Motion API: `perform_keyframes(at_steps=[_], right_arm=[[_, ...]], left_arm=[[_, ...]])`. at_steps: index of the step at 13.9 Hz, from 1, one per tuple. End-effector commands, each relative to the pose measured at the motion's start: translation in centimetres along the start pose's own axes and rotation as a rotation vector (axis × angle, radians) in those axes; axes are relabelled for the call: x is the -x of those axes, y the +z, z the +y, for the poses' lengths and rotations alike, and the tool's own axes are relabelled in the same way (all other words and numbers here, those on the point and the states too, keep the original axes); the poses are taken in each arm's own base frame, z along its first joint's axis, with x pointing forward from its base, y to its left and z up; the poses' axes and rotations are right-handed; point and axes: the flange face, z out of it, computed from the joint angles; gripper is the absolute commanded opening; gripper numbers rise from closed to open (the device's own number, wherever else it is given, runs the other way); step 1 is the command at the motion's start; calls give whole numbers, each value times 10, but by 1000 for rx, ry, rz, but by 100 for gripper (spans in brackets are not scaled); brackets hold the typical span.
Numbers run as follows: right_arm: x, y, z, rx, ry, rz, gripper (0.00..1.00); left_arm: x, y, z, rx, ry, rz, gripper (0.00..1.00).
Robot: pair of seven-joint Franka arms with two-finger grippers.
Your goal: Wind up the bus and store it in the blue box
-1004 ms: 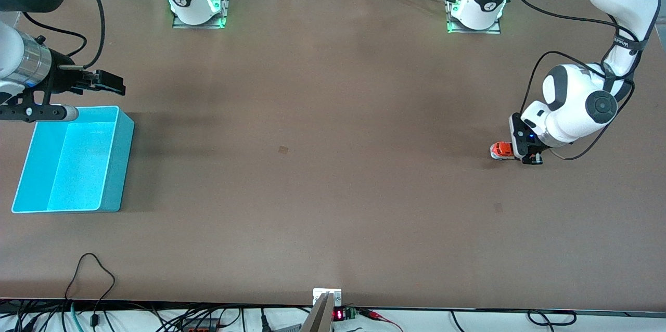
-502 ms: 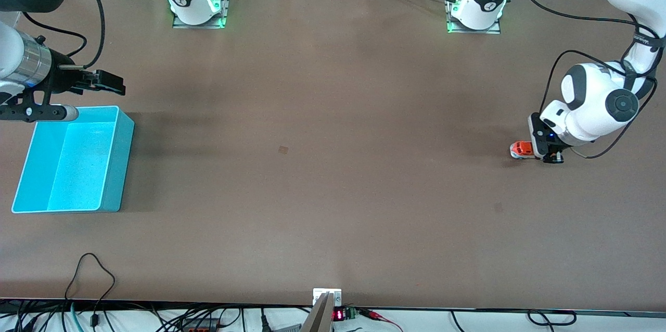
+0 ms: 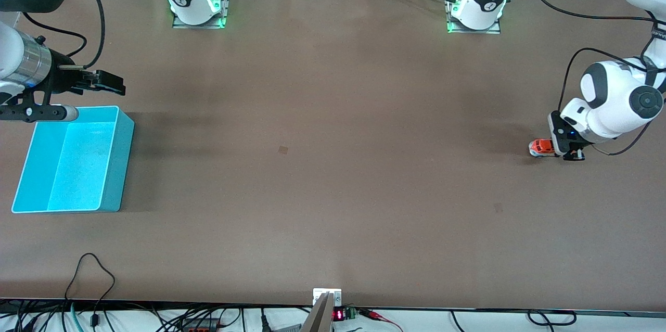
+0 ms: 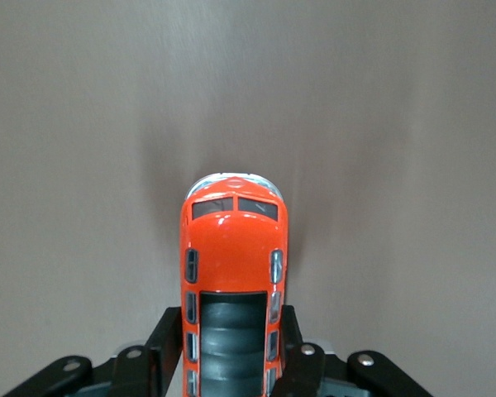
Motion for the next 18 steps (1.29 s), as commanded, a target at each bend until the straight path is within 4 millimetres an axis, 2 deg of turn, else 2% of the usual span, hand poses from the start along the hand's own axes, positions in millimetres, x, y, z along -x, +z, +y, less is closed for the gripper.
perform_keyframes(at_steps=[1, 2, 3, 11, 13, 16, 18], right_arm=[[3, -3, 1, -6, -7, -7, 100], [3, -3, 1, -6, -7, -5, 100], [3, -2, 1, -6, -7, -8, 100], [3, -2, 2, -8, -6, -10, 100], [3, -2, 2, -10, -6, -10, 100], [3, -2, 2, -10, -6, -12, 100], [3, -2, 3, -10, -5, -12, 100]], left_arm=[[10, 32, 9, 48, 43, 9, 47], [11, 29, 9, 46, 39, 7, 83], [10, 20, 7, 35, 41, 1, 100], [-17, -39, -3, 104, 89, -22, 100], [-18, -47, -2, 127, 87, -23, 100], [-38, -62, -7, 124, 121, -24, 100], [-43, -70, -11, 109, 131, -28, 100]])
